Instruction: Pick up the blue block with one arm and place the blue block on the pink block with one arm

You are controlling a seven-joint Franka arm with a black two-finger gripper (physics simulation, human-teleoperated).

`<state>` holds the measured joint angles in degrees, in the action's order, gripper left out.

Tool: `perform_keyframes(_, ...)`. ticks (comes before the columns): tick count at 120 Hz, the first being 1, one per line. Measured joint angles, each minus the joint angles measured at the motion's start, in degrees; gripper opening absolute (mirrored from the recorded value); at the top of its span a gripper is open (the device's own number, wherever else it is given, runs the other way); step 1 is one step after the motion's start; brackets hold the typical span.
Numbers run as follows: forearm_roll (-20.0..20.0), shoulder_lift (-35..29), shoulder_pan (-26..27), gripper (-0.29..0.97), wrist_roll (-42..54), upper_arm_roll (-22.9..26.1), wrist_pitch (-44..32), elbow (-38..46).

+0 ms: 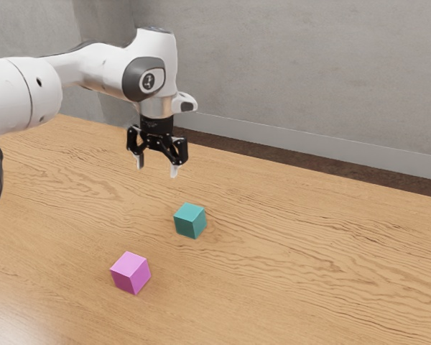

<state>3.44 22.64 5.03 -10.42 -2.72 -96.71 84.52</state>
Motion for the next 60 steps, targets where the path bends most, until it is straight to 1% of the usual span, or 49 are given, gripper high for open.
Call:
perform_keyframes(5,-0.21,1.07,-0.01,0.68,-0.23,0.00,-2.32,0.66)
perform_keyframes(18,-0.53,0.95,0.01,0.68,-0.48,0.00,-8.82,5.72)
perform_keyframes(25,-0.61,1.72,0.09,0.68,-0.14,0.00,-11.75,6.27)
perform_keyframes(41,-1.32,6.12,0.14,0.68,0.59,0.00,-17.55,6.09)
perform_keyframes(49,-2.37,7.39,0.16,0.68,0.90,-0.04,-20.07,5.99)
perform_keyframes(60,-6.01,8.59,0.07,0.68,0.81,-0.89,-22.68,6.02)
